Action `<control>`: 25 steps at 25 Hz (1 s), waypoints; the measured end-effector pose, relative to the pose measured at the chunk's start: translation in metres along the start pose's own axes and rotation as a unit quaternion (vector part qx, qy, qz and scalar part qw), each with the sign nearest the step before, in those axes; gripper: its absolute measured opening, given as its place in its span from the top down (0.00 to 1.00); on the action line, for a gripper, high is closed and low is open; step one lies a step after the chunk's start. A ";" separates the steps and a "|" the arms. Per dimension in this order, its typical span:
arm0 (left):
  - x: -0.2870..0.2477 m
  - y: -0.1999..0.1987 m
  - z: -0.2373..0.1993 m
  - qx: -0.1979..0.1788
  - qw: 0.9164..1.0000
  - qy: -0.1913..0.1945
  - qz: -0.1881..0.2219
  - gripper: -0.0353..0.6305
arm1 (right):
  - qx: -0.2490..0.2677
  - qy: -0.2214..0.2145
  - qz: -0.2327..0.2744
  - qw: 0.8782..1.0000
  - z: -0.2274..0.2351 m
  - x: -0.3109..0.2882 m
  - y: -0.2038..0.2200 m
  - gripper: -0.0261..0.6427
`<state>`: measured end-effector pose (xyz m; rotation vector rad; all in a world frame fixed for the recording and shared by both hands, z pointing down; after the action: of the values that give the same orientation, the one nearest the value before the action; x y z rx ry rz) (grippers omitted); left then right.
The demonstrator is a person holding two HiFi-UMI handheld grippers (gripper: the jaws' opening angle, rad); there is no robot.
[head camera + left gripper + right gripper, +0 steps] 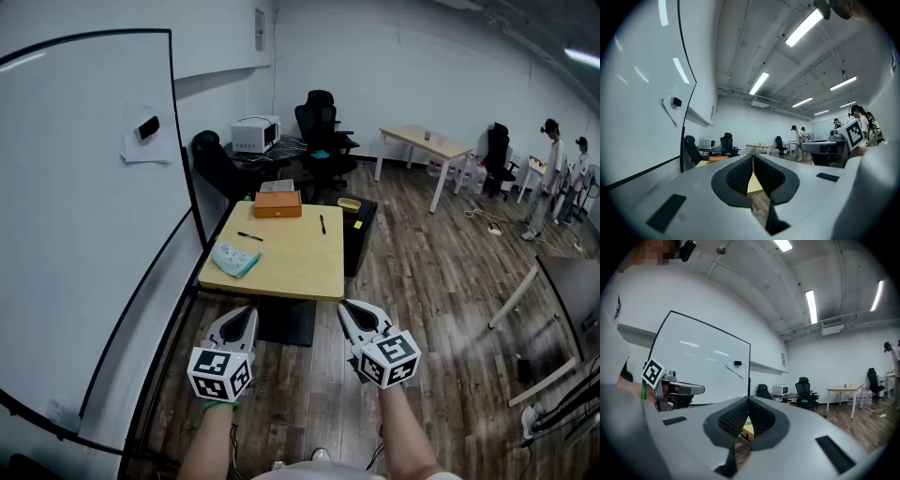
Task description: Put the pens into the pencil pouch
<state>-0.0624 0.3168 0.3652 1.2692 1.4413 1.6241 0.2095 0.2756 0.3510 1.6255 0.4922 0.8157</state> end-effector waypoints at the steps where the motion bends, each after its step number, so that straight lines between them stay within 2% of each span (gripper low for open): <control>1: -0.001 0.001 -0.001 0.000 1.000 0.001 -0.001 0.91 | 0.000 0.000 0.000 1.000 0.000 -0.001 0.001 0.96; 13: 0.000 0.004 -0.001 0.006 1.000 0.005 -0.002 0.91 | 0.004 0.002 -0.002 1.000 -0.004 -0.003 0.002 0.96; 25: 0.003 0.004 0.002 -0.008 1.000 0.003 0.004 0.91 | 0.007 0.013 0.001 1.000 -0.001 0.002 0.000 0.96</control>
<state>-0.0614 0.3195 0.3695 1.2634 1.4255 1.6415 0.2100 0.2773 0.3516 1.6306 0.5149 0.8379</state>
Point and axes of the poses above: the fingertips, and each gripper's own axes: x backward along the fingers, z to its right, y out of its underside, the point moved 9 cm from there along x, backward along the fingers, and after that the axes turned 15 degrees about z, right-handed, at the moved point
